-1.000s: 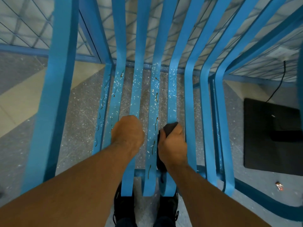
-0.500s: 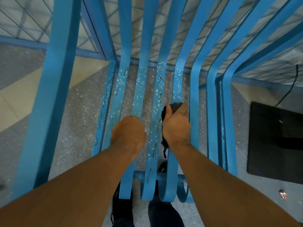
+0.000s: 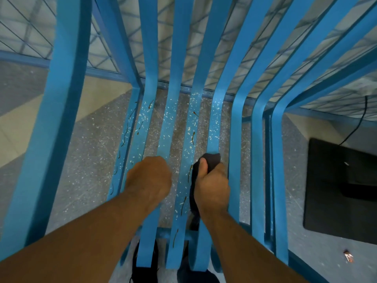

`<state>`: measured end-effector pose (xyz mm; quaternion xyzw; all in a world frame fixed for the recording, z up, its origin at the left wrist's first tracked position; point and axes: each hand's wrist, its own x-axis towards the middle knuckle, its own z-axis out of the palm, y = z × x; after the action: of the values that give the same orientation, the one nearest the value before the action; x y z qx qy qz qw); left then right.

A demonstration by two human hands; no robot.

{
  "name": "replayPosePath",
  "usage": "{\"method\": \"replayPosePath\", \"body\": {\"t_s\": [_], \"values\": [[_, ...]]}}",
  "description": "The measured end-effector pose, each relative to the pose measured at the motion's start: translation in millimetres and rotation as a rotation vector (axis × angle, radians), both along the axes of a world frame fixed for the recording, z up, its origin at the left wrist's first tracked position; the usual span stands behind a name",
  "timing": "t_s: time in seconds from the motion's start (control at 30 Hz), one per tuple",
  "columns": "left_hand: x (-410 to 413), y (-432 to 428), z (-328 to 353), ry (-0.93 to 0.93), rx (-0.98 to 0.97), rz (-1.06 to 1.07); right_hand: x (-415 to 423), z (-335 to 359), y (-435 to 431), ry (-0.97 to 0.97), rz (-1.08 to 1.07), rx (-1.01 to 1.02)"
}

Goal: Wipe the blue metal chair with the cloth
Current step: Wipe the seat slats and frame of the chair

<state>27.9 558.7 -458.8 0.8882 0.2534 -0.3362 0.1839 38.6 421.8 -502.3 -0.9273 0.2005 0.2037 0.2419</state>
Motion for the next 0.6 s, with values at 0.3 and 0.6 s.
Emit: {"method": "replayPosePath", "body": {"t_s": [0.3, 0.6], "values": [[48.4, 7.0, -9.0, -0.216, -0.069, 0.160, 30.8, -11.2, 8.8, -0.108, 0.144, -0.039], [76.3, 7.9, -19.1, -0.204, -0.038, 0.158, 11.5, 3.7, 0.3, -0.014, 0.182, -0.019]]}}
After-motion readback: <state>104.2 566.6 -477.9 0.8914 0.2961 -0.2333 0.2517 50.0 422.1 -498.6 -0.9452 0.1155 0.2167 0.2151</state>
